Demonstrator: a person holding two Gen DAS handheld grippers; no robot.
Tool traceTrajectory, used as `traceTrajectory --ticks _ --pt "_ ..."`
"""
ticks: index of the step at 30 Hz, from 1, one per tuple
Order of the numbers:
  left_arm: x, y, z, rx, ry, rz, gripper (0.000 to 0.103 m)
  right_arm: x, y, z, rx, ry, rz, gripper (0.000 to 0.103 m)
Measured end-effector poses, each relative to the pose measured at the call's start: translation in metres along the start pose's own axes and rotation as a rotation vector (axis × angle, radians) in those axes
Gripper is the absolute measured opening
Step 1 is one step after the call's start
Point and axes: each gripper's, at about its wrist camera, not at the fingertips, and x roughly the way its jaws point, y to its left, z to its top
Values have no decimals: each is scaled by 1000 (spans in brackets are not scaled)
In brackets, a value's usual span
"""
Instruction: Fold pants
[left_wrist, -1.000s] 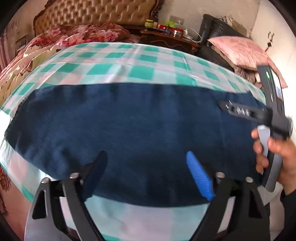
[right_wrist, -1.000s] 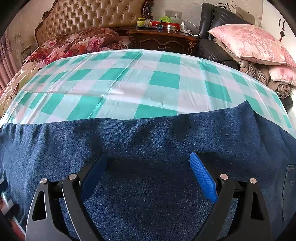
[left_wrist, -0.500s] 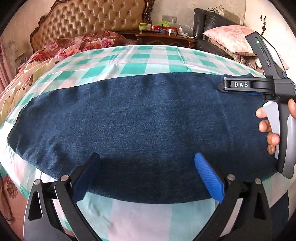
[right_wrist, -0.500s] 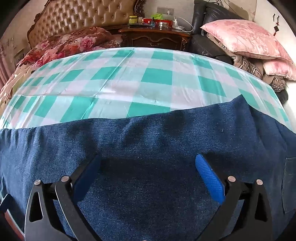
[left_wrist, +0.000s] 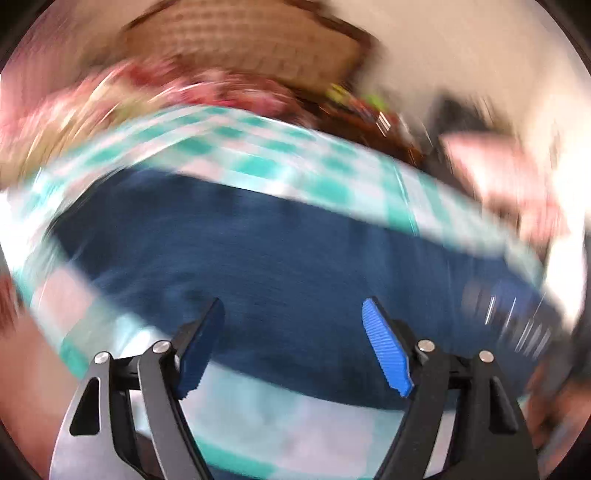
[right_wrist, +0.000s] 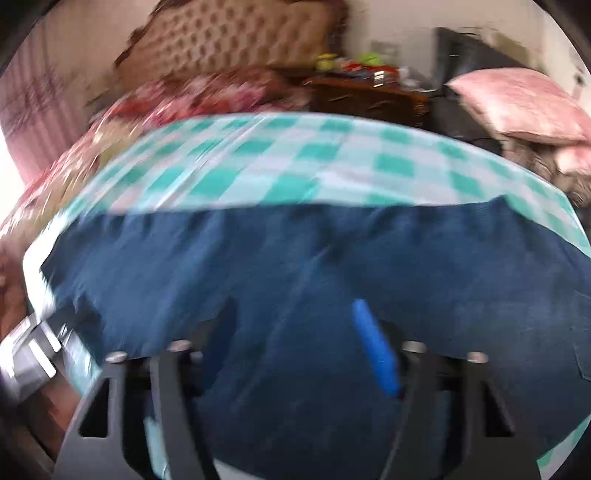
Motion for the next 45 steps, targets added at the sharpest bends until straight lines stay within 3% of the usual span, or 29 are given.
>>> traceTrajectory --ticks 1,2,4,7,11,18,22,27,30,33,35,40,45 --pt "-10 37 6 -138 -21 -29 68 6 8 -4 -31 24 9 33" --pt "-15 57 9 -203 -31 -39 59 10 11 -6 -37 36 16 29" --pt "-25 107 12 -334 -42 -47 54 20 14 -10 -38 64 9 27" --pt "-37 156 16 -433 -75 -33 49 23 19 -12 -80 51 -34 23" --pt "-34 195 28 -497 -69 -40 49 26 20 -8 -82 65 -48 23" --pt "-3 199 57 -443 22 -43 45 26 20 -8 -79 67 -49 23" --pt "11 196 68 -379 59 -34 47 26 19 -8 -73 72 -44 23" --pt "21 194 77 -317 93 -7 21 27 18 -6 -63 91 -37 24" --pt "10 179 82 -250 50 4 18 28 16 3 -35 120 0 24" --pt "-7 153 86 -134 -15 55 16 25 20 15 -16 129 51 32" --pt "-18 122 86 0 -63 127 16 22 28 32 3 138 132 53" --pt "-30 38 68 335 -165 287 15 14 54 77 45 165 370 60" --pt "-20 -31 30 592 -211 355 15 25 67 107 173 251 609 61"
